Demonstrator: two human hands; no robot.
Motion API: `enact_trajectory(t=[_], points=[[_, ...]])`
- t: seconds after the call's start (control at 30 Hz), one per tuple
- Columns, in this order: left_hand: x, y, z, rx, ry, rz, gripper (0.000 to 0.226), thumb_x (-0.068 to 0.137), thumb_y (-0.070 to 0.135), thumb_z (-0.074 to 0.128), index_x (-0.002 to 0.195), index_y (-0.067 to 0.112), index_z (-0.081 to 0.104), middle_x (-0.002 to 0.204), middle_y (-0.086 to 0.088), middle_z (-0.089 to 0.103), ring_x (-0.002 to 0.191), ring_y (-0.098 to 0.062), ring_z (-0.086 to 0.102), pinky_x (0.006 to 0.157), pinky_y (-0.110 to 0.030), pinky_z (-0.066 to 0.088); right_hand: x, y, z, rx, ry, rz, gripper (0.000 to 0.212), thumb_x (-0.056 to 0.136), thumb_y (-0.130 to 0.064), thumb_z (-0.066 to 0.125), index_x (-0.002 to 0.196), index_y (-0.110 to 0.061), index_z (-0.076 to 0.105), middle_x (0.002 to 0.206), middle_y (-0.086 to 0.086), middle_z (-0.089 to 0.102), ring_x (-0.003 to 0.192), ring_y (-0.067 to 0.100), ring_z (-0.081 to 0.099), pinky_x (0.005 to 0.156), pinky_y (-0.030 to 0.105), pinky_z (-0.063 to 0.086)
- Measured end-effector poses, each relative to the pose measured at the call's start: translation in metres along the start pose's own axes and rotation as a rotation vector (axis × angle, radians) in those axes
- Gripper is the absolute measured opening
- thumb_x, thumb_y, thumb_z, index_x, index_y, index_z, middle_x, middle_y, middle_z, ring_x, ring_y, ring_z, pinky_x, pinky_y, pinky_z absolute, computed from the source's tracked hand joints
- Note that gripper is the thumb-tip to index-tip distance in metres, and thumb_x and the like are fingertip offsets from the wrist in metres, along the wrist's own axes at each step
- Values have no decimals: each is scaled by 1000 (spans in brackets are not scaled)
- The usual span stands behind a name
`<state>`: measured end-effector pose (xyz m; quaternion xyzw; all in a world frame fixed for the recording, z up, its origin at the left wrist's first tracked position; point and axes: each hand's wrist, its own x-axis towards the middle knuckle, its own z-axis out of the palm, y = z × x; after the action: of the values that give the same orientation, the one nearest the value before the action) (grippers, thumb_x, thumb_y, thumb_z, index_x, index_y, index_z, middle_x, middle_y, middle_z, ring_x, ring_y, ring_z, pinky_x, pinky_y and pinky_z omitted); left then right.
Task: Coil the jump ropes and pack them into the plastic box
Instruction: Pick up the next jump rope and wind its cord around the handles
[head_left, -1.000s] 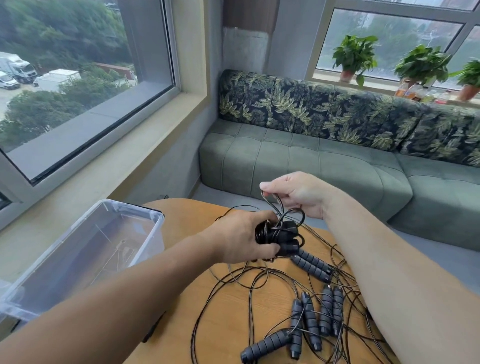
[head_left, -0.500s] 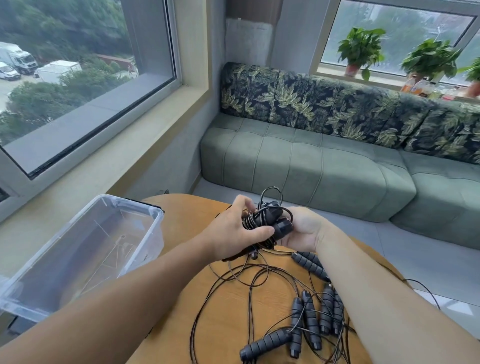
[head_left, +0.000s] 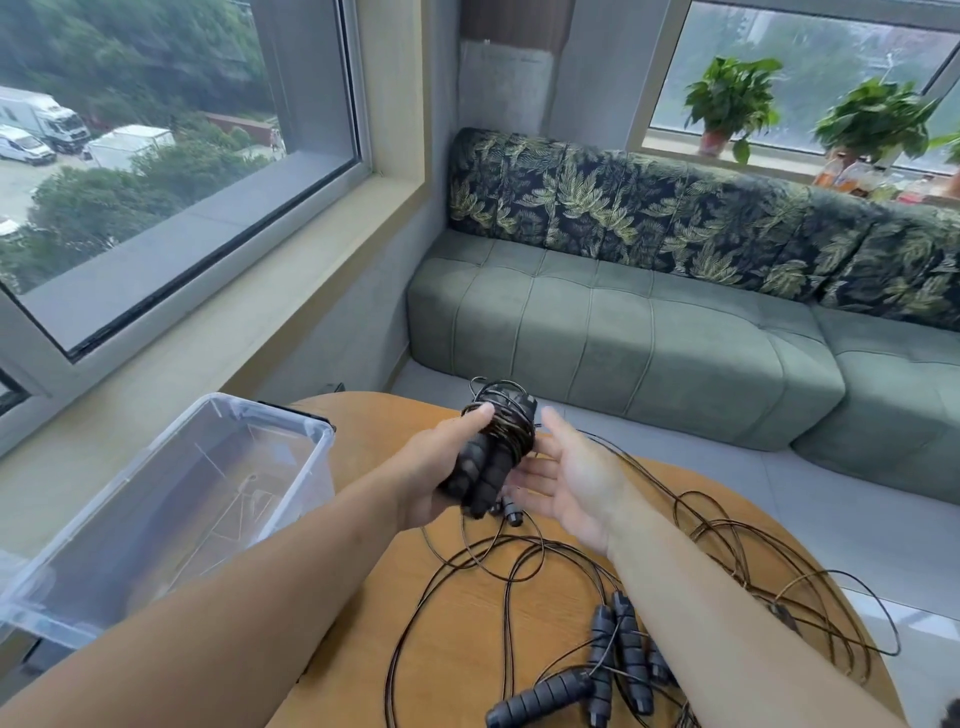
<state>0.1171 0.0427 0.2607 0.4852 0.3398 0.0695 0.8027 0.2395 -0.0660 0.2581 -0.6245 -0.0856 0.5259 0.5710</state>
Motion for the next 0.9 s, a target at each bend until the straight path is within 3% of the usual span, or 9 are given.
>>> enact_trajectory(t=[0.03,0.1,0.17,0.23,0.4,0.5,0.67,0.83,0.9], points=[[2,-1,-4,28,-10,-21,35,100,37,50,89,5,57,52,-2,54,45,-13,51,49,-23,41,-1,1,3,-32,5,-44,36,100,-40,50,108,-9,67,104,17,70,92,27,65,92,43,53],[5,-1,-12,84,-7,-16,44,96,29,55,120,-7,58,85,-15,62,76,-23,59,64,-29,48,0,2,6,-77,14,-107,22,101,-26,52,107,-10,66,105,14,70,91,24,65,89,41,54],[8,-4,-20,92,-37,10,54,90,30,63,132,-2,53,112,-19,65,95,-27,60,74,-32,51,2,2,9,-96,6,-129,22,101,-26,54,109,-10,66,102,10,73,90,22,66,88,40,54],[9,-5,-24,80,-61,47,58,84,34,68,133,8,52,123,-19,66,101,-27,64,76,-34,53,4,2,12,-92,0,-128,24,100,-30,55,109,-11,66,98,8,73,89,21,66,88,40,55],[9,-17,-33,176,36,109,39,101,43,49,120,10,56,81,3,67,70,-10,61,69,-26,49,19,15,17,-95,22,-98,24,98,-30,59,113,-12,65,104,9,72,86,23,65,77,34,57],[5,-27,-47,309,143,100,35,101,38,49,127,17,60,109,0,69,100,-16,63,81,-28,48,28,28,25,-115,13,-74,24,97,-24,61,118,-12,63,111,10,72,94,24,69,75,32,57],[-4,-51,-82,422,264,12,28,99,15,50,125,19,61,112,-2,70,107,-19,63,100,-41,48,42,62,51,-167,-8,-7,27,94,-7,62,120,-10,60,111,11,71,97,23,69,76,31,56],[-19,-77,-107,561,401,-4,23,101,15,47,113,33,54,92,10,64,88,-13,60,77,-29,49,54,103,78,-148,-23,89,20,94,0,58,101,-19,58,112,12,67,99,25,67,75,29,55],[-21,-95,-115,638,429,-34,24,100,16,49,117,32,55,99,5,64,93,-19,62,82,-35,53,58,124,86,-161,-24,135,22,93,0,58,99,-21,56,113,11,66,101,24,66,81,30,56]])
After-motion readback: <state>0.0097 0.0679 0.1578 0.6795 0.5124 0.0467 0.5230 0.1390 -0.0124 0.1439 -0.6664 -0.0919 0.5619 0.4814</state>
